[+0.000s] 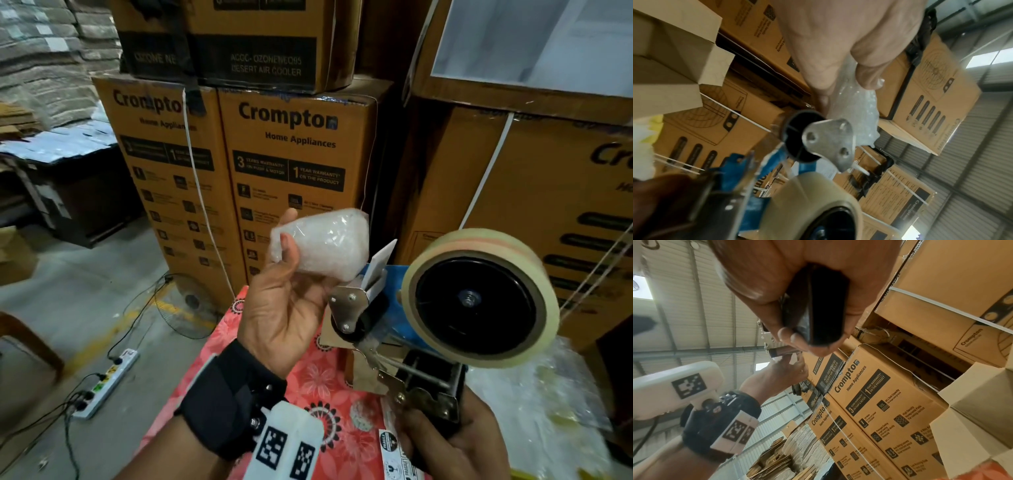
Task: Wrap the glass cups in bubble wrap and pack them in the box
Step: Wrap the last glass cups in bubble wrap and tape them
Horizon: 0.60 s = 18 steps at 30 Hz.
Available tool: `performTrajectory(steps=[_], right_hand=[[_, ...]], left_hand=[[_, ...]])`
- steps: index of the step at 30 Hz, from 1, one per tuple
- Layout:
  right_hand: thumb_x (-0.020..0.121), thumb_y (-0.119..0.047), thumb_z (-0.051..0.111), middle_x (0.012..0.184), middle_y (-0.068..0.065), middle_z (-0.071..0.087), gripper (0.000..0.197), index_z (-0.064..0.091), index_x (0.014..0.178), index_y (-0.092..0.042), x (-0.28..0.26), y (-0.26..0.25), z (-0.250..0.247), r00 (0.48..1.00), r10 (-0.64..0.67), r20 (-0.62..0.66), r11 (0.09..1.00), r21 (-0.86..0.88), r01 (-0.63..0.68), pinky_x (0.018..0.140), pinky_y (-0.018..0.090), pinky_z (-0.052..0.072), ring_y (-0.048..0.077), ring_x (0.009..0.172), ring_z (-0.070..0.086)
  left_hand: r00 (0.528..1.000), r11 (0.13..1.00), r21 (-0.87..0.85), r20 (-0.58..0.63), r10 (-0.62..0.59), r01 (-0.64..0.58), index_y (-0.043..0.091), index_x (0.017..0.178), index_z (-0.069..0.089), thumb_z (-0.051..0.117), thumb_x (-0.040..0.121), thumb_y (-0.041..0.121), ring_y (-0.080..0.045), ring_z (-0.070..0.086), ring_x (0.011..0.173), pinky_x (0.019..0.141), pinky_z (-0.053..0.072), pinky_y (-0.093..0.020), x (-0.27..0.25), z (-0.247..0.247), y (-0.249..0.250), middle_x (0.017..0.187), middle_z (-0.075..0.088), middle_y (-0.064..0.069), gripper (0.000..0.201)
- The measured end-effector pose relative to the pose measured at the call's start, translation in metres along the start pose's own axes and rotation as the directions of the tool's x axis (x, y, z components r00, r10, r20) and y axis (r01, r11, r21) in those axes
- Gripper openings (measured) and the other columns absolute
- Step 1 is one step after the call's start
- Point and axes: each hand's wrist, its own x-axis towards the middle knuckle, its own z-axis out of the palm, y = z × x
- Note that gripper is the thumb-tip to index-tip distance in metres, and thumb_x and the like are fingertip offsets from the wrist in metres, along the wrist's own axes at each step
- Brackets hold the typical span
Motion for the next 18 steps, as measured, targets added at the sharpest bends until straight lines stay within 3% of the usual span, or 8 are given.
performTrajectory(steps=[2, 4, 6, 8, 11, 15, 16, 18], right_hand=[[0.038, -0.060, 0.094, 0.085, 0.014, 0.079, 0.080, 0.079, 0.112, -0.032, -0.001, 0.006, -0.002, 1.000, 0.019, 0.003, 0.998, 0.064, -0.019, 0.082, 0.045, 0.054, 0.035, 0.076, 0.073], [0.026, -0.071, 0.098, 0.084, 0.018, 0.078, 0.091, 0.080, 0.109, -0.037, -0.004, 0.010, 0.000, 0.997, 0.044, -0.057, 0.994, 0.102, -0.038, 0.075, 0.048, 0.059, 0.040, 0.072, 0.075], [0.052, -0.035, 0.105, 0.075, 0.022, 0.075, 0.062, 0.080, 0.108, -0.027, -0.006, 0.007, 0.001, 0.995, 0.012, -0.098, 0.997, 0.074, -0.005, 0.059, 0.041, 0.059, 0.045, 0.061, 0.071], [0.079, 0.006, 0.084, 0.063, 0.030, 0.068, 0.034, 0.076, 0.106, -0.014, -0.004, 0.001, -0.002, 0.991, 0.042, -0.124, 0.993, 0.115, -0.028, 0.045, 0.035, 0.052, 0.042, 0.049, 0.060], [0.069, -0.006, 0.081, 0.059, 0.031, 0.062, 0.025, 0.079, 0.094, -0.011, -0.004, -0.014, -0.005, 0.996, 0.073, -0.052, 0.978, 0.199, -0.061, 0.046, 0.036, 0.049, 0.037, 0.047, 0.056], [0.072, -0.003, 0.081, 0.059, 0.035, 0.058, 0.021, 0.077, 0.091, -0.011, -0.005, -0.019, -0.005, 0.998, 0.061, 0.000, 0.984, 0.167, -0.060, 0.046, 0.038, 0.049, 0.039, 0.046, 0.057], [0.074, -0.002, 0.082, 0.058, 0.034, 0.058, 0.020, 0.076, 0.091, -0.008, -0.006, -0.019, -0.004, 0.999, 0.051, 0.008, 0.987, 0.150, -0.052, 0.045, 0.036, 0.050, 0.037, 0.045, 0.057], [0.077, -0.010, 0.090, 0.057, 0.031, 0.060, 0.017, 0.076, 0.087, -0.012, -0.007, -0.018, -0.001, 1.000, 0.031, -0.001, 0.995, 0.097, -0.030, 0.045, 0.033, 0.052, 0.034, 0.044, 0.059]], left_hand=[[0.998, 0.998, 0.062, 0.057, -0.012, 0.008, 0.018, 0.141, 0.060, 0.089, 0.076, 0.025, -0.043, 0.070, 0.120, 0.087, 0.065, -0.053, 0.000, -0.005, 0.002, 0.137, 0.069, -0.019, 0.072], [0.997, 0.991, 0.128, 0.063, -0.042, 0.033, 0.017, 0.138, 0.062, 0.100, 0.065, 0.030, -0.043, 0.067, 0.126, 0.097, 0.061, -0.052, -0.001, -0.012, 0.004, 0.140, 0.068, -0.018, 0.083], [0.996, 0.975, 0.216, 0.061, -0.071, 0.057, 0.008, 0.145, 0.057, 0.101, 0.063, 0.038, -0.042, 0.064, 0.130, 0.105, 0.056, -0.050, -0.003, -0.017, 0.002, 0.144, 0.064, -0.021, 0.098], [0.990, 0.953, 0.295, 0.097, -0.098, 0.066, 0.002, 0.152, 0.047, 0.099, 0.068, 0.041, -0.044, 0.060, 0.134, 0.113, 0.050, -0.054, -0.007, -0.020, -0.003, 0.148, 0.060, -0.024, 0.106], [0.969, 0.907, 0.419, 0.209, -0.129, 0.030, 0.009, 0.155, 0.042, 0.099, 0.070, 0.033, -0.043, 0.058, 0.136, 0.108, 0.054, -0.056, -0.010, -0.022, -0.006, 0.150, 0.057, -0.025, 0.105], [0.936, 0.894, 0.441, 0.342, -0.084, -0.081, 0.042, 0.159, 0.030, 0.095, 0.076, 0.041, -0.044, 0.057, 0.137, 0.105, 0.054, -0.057, -0.008, -0.018, -0.004, 0.157, 0.047, -0.025, 0.106], [0.930, 0.887, 0.447, 0.363, -0.059, -0.118, 0.044, 0.160, 0.030, 0.092, 0.078, 0.047, -0.046, 0.056, 0.138, 0.107, 0.051, -0.062, -0.007, -0.016, -0.003, 0.157, 0.047, -0.025, 0.103], [0.922, 0.878, 0.445, 0.387, -0.008, -0.180, 0.033, 0.155, 0.042, 0.087, 0.081, 0.053, -0.050, 0.054, 0.136, 0.108, 0.048, -0.066, -0.007, -0.013, -0.005, 0.153, 0.047, -0.031, 0.090]])
